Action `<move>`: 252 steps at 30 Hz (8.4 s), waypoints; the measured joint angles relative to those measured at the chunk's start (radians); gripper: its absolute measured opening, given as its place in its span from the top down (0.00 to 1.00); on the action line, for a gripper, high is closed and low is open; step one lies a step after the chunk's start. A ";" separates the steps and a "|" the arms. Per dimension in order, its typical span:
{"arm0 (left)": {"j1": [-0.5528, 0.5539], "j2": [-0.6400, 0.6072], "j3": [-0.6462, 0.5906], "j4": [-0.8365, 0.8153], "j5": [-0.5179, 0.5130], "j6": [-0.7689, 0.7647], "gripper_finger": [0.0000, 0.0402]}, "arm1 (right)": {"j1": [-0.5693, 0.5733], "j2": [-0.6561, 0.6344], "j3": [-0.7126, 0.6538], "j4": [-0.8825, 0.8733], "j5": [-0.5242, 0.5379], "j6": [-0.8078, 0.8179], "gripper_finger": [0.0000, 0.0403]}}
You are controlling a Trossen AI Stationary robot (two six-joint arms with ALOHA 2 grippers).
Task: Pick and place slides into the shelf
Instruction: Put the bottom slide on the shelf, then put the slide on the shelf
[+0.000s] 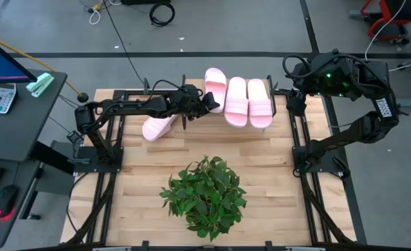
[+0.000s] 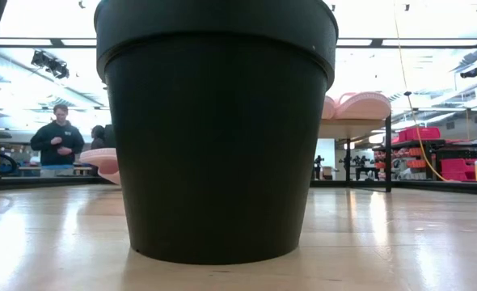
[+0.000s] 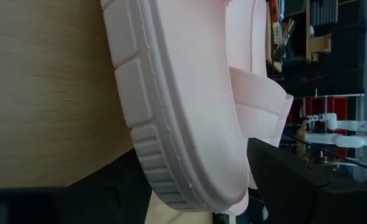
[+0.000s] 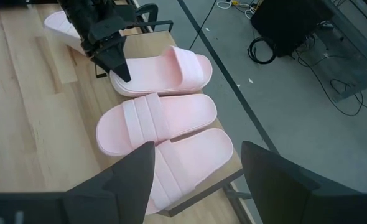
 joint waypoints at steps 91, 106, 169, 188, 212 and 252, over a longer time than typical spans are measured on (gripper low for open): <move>0.110 -0.483 -0.001 -1.325 -0.302 0.664 0.27 | 0.000 0.001 -0.278 0.015 -0.104 0.231 0.39; -0.082 -0.454 -0.001 -1.356 -0.292 1.100 0.27 | 0.055 0.000 -0.301 0.025 -0.082 0.356 0.39; -0.595 -0.353 -0.459 -1.092 -0.632 0.804 0.31 | 0.061 0.000 -0.299 0.108 -0.062 0.362 0.39; -0.493 -0.089 -0.459 -1.019 -0.843 0.698 0.33 | 0.061 0.000 -0.299 0.108 -0.075 0.378 0.39; -0.299 -0.118 -0.458 -1.084 -0.825 0.710 0.86 | 0.061 0.000 -0.299 0.110 -0.074 0.396 0.39; -0.316 -0.604 0.341 -1.639 -0.479 0.719 0.87 | 0.061 0.001 -0.299 0.114 -0.089 0.290 0.39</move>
